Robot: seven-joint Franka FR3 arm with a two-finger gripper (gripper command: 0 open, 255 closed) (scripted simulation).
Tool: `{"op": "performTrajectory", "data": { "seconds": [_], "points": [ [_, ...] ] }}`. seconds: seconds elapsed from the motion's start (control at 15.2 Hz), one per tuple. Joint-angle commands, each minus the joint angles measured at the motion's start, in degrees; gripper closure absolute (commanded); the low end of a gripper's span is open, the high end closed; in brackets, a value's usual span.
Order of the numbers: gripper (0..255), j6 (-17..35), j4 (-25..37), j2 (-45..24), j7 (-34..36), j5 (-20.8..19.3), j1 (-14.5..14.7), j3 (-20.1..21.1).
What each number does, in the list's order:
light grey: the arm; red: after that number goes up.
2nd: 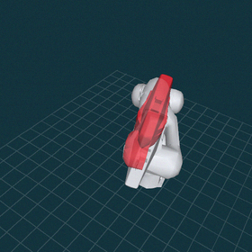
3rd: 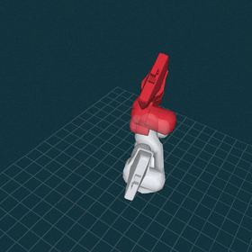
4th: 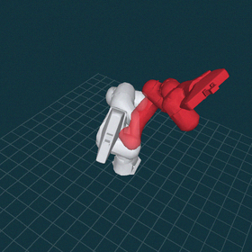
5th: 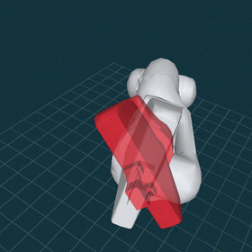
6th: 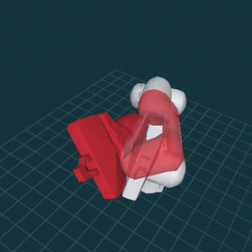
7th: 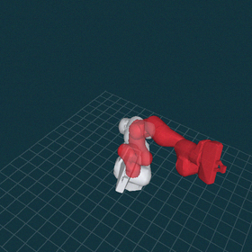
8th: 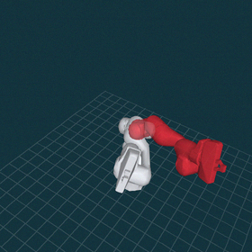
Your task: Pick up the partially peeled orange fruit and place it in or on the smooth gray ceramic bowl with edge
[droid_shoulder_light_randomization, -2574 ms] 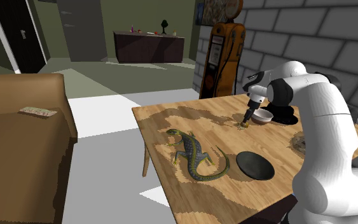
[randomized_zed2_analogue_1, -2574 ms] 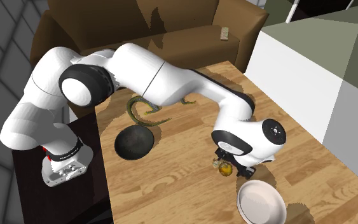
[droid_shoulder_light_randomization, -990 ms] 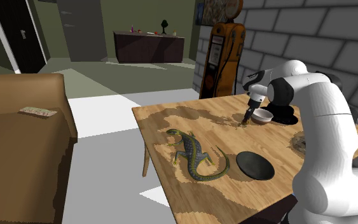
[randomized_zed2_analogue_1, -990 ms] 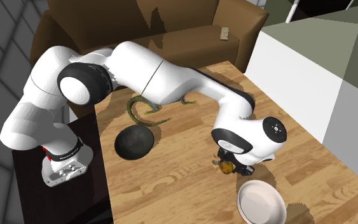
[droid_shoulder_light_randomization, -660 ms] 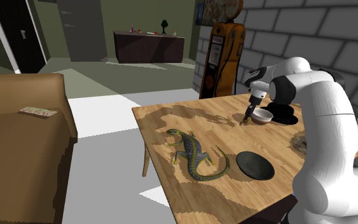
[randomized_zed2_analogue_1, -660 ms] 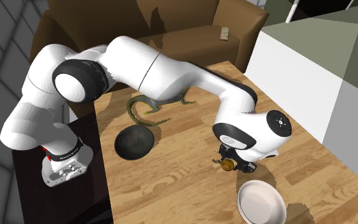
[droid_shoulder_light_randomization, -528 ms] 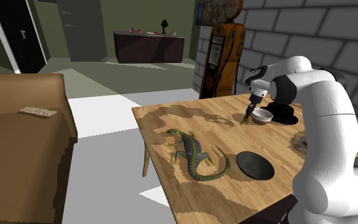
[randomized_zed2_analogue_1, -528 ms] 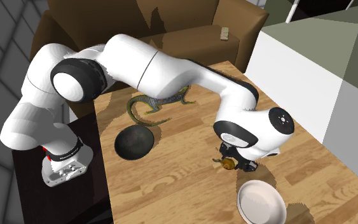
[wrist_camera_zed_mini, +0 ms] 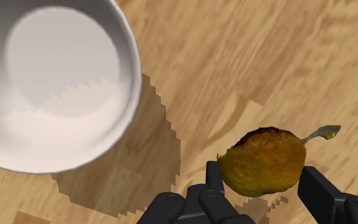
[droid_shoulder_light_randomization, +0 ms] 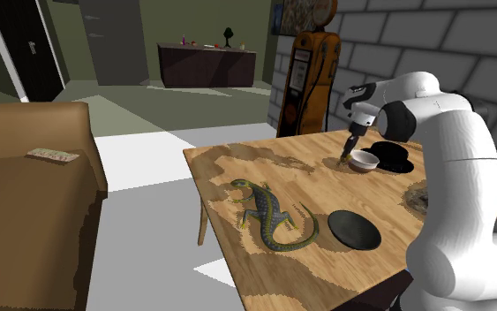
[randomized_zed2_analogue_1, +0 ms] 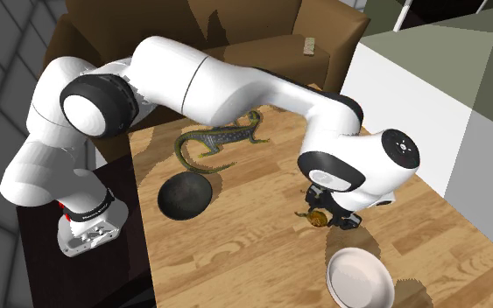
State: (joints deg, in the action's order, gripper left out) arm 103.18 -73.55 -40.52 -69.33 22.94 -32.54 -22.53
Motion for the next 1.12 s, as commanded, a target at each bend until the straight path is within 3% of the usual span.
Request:
{"op": "performTrajectory", "data": {
  "seconds": [0.0, 0.13, 0.53, 1.06],
  "points": [
    [255, -1.2, 0.6, 0.6, 0.3, -0.2, 0.0, -0.1],
    [255, -2.3, 1.5, 0.9, 0.6, -0.4, -0.1, -0.2],
    [255, 7.0, -23.6, 17.2, 0.4, -4.0, 6.7, -2.5],
    [255, 14.8, -48.1, 36.6, 5.2, -11.5, 12.1, -3.7]
  ]
}}
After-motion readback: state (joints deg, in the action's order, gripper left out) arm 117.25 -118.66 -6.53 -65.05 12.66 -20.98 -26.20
